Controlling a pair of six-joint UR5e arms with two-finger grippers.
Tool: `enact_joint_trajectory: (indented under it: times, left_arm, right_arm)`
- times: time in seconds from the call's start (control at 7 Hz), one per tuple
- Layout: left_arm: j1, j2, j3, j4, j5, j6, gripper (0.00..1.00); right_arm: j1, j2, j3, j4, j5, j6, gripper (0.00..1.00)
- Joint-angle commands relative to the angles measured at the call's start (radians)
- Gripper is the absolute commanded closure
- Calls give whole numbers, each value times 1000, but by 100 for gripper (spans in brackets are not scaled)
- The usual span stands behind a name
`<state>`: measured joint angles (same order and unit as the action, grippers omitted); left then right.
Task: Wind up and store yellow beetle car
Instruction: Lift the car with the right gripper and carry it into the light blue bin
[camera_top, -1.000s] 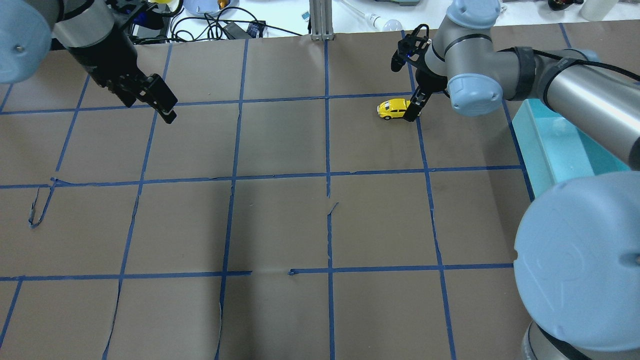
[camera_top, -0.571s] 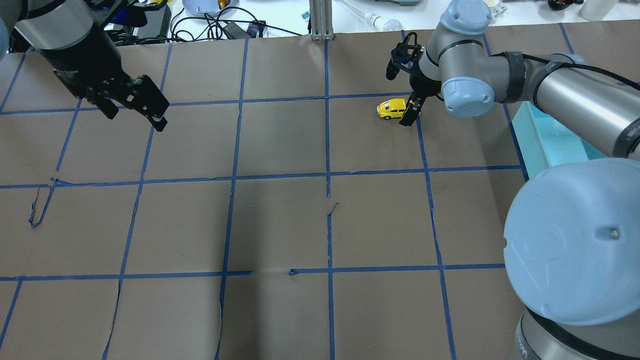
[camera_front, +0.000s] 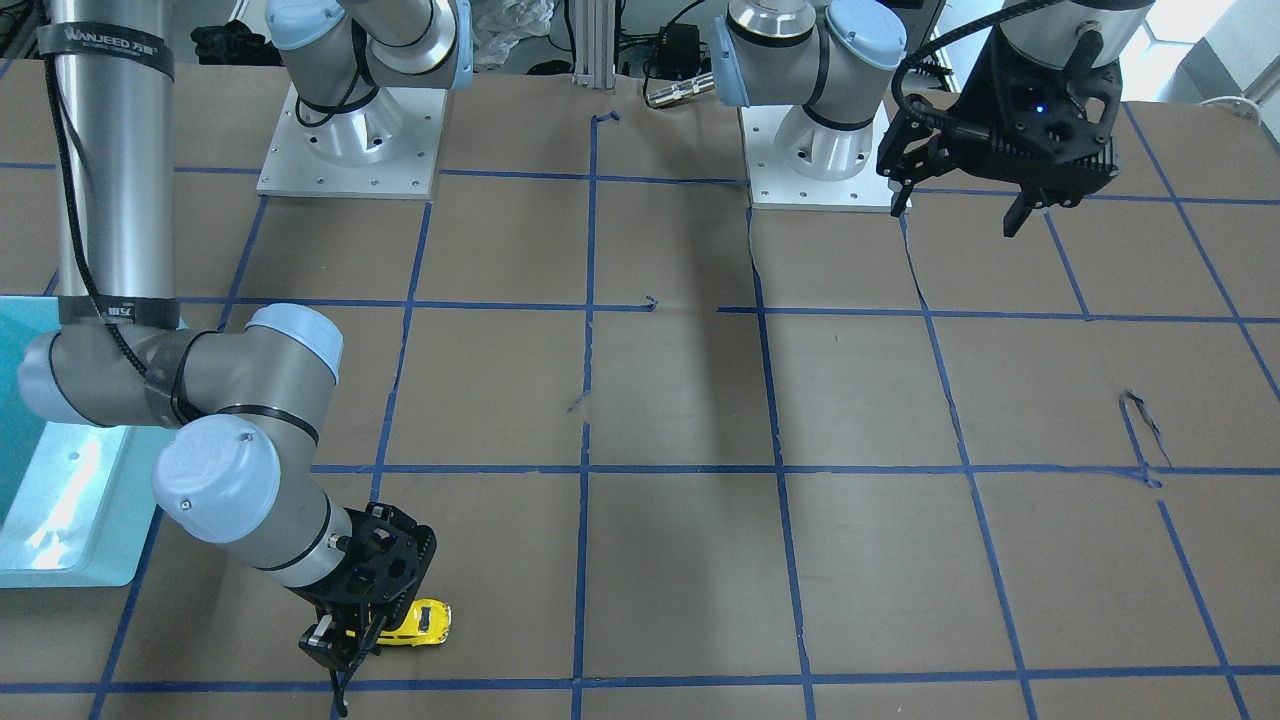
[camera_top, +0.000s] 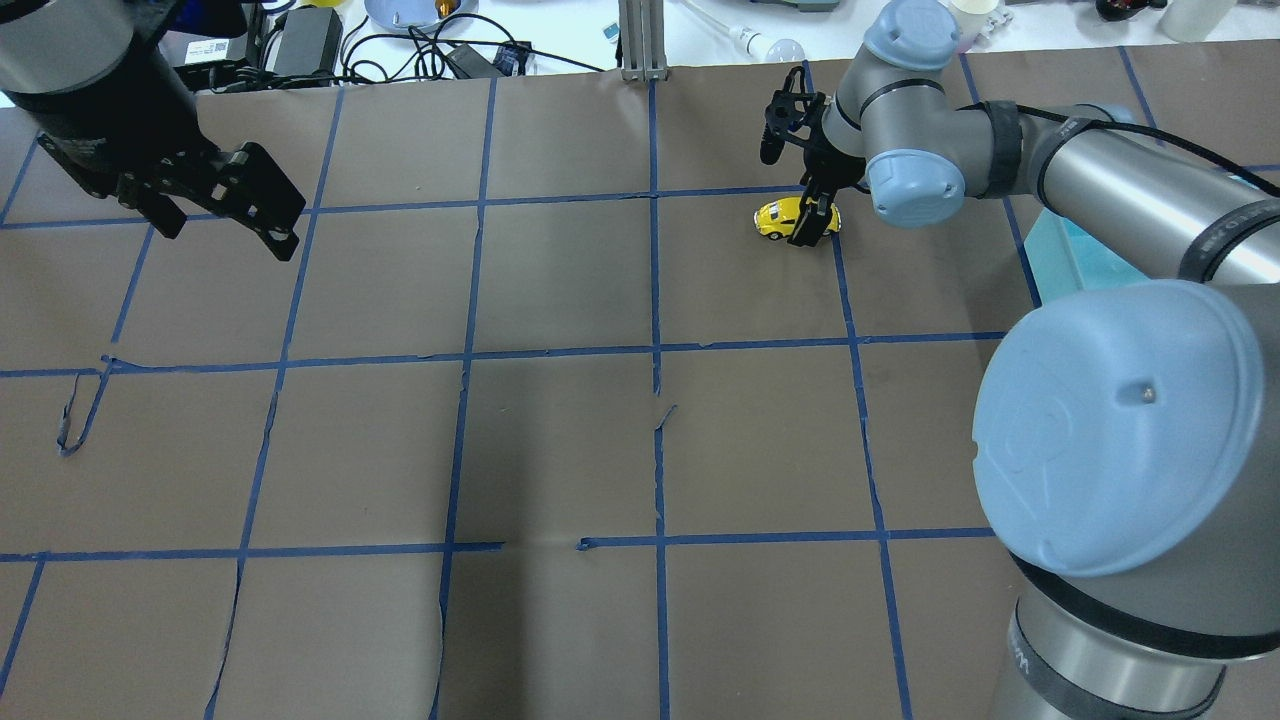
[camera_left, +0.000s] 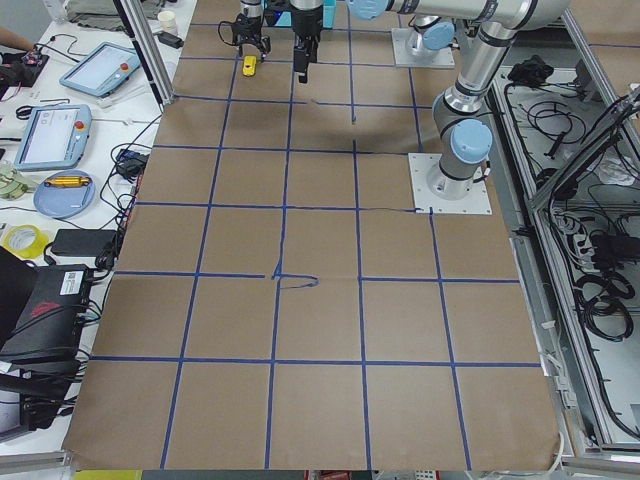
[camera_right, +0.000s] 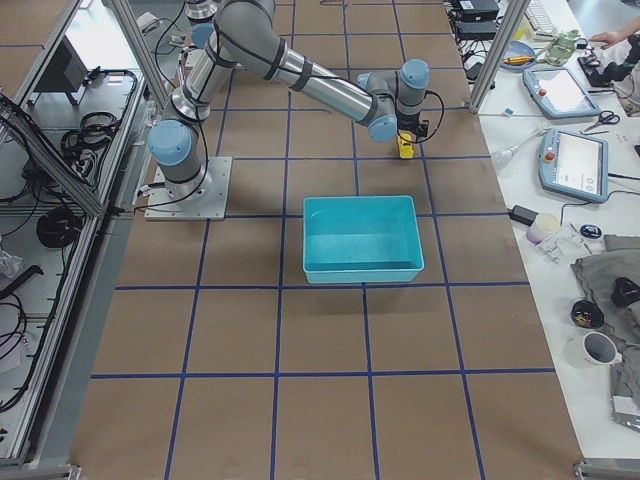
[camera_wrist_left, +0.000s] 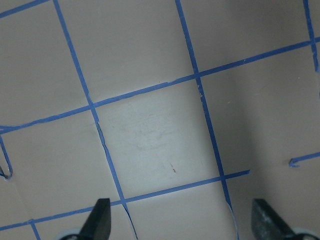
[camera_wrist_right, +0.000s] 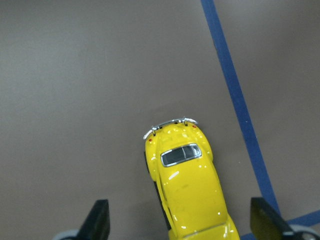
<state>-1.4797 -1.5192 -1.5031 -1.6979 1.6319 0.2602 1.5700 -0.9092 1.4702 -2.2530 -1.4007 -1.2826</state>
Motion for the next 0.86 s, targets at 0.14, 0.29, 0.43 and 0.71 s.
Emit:
enact_joint_trajectory:
  times: [0.14, 0.29, 0.43, 0.71]
  left_arm:
    - [-72, -7, -28, 44, 8, -414, 0]
    - [-76, -16, -28, 76, 6, -502, 0]
    - [-76, -16, -26, 86, 5, -509, 0]
    - [-62, -19, -28, 179, 6, -493, 0]
  right_arm:
    - [2, 45, -27, -49, 3, -50, 0]
    - [2, 55, -27, -51, 2, -54, 11]
    - [2, 55, -25, -45, 0, -52, 39]
    - [2, 52, -27, -33, -9, -52, 100]
